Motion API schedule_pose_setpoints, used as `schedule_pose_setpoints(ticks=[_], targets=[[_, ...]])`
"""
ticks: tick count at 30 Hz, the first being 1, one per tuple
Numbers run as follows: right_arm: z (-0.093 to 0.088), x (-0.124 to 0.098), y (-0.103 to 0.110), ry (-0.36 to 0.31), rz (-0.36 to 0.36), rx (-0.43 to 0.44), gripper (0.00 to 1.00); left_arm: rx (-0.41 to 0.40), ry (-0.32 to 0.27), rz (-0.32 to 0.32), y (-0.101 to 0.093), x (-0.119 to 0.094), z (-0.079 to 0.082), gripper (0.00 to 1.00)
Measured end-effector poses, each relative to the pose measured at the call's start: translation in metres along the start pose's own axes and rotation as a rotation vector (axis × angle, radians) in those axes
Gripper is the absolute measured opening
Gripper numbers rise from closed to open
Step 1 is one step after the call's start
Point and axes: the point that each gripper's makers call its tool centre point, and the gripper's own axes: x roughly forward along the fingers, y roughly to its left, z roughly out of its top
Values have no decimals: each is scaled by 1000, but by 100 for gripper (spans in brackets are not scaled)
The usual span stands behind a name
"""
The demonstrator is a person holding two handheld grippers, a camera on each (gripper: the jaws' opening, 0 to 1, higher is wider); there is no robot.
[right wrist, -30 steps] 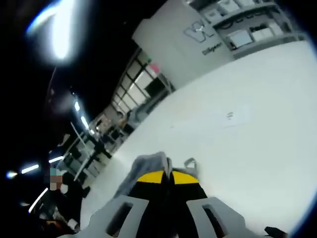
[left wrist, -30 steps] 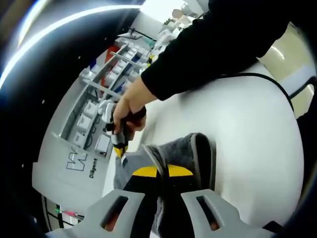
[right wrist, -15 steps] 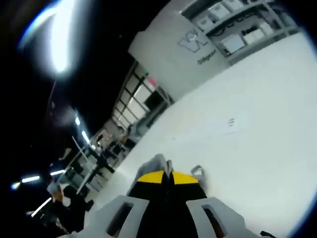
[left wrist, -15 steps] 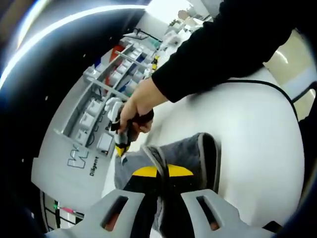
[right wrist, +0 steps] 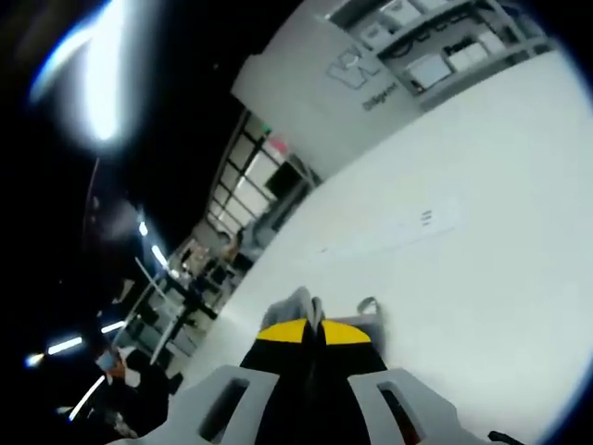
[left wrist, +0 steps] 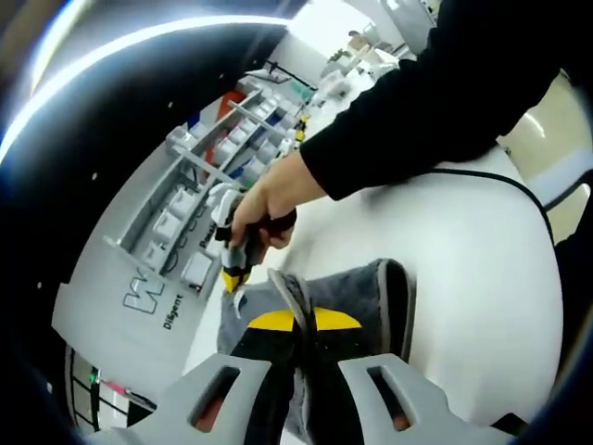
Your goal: Open the folded towel by lifting each exposed corner and separating the folded layers until the towel lies flat within the target outline without major curled edges
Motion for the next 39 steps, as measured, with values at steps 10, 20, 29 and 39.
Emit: schedule_pose_setpoints(ticks=[10, 20, 29, 39], targets=[[12, 4, 12, 5, -37, -75, 0, -10, -20, 17, 3, -1, 0, 3], [18, 0, 19, 8, -61, -60, 0, -52, -35, 43, 15, -6, -3, 3], [17, 8, 39, 38, -77, -118, 0, -67, -59, 77, 28, -18, -11, 3], [19, 15, 59, 50, -80, -132, 0, -96, -75, 123, 45, -34, -19, 2]])
